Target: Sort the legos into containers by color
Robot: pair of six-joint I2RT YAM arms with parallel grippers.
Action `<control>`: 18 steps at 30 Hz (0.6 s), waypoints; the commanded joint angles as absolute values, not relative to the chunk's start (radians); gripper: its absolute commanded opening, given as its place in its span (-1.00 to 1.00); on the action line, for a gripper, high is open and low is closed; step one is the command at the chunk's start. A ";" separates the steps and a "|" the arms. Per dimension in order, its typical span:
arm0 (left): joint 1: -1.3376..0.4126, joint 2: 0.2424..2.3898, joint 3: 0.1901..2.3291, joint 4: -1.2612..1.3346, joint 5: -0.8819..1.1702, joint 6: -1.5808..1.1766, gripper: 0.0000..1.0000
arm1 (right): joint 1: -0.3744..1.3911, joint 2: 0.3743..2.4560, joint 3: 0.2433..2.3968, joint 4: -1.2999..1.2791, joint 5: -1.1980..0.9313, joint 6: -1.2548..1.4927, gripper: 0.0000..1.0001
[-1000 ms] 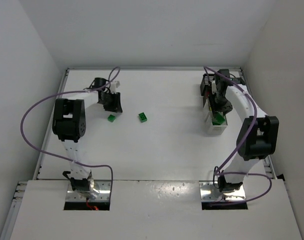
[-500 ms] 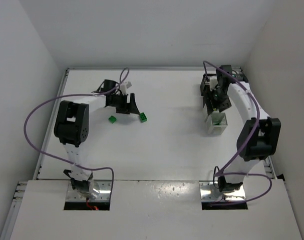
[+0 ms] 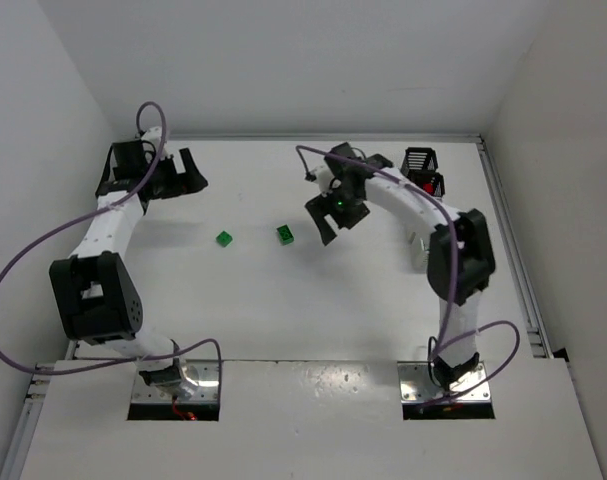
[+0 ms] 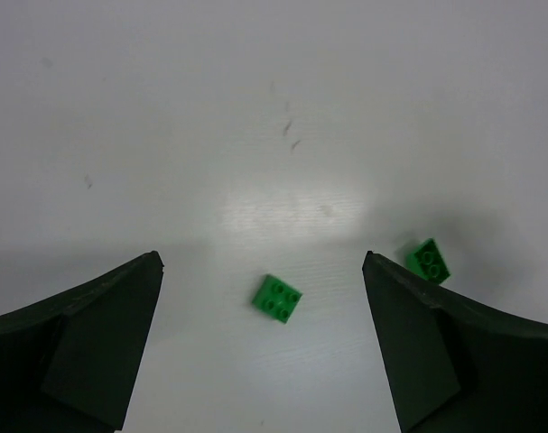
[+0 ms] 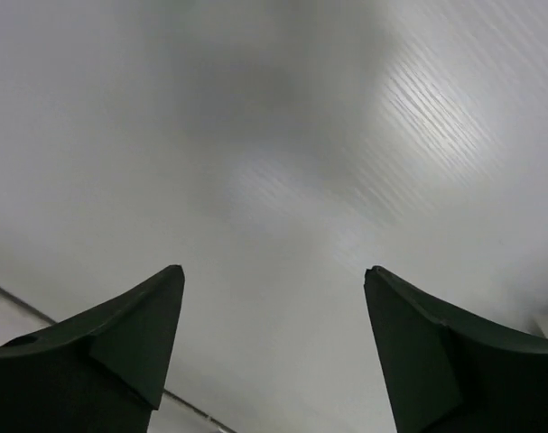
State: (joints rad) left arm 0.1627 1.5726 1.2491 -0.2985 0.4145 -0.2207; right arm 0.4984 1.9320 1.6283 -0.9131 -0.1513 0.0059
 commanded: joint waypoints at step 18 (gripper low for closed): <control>0.267 1.270 0.996 -0.390 0.285 -0.097 0.99 | 0.681 2.448 2.150 -0.808 -0.065 0.278 0.71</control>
State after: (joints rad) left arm 0.2523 1.3090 1.0088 -0.3847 0.2836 -0.1188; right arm 0.6792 2.4073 2.0811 -0.8364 -0.0807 0.2558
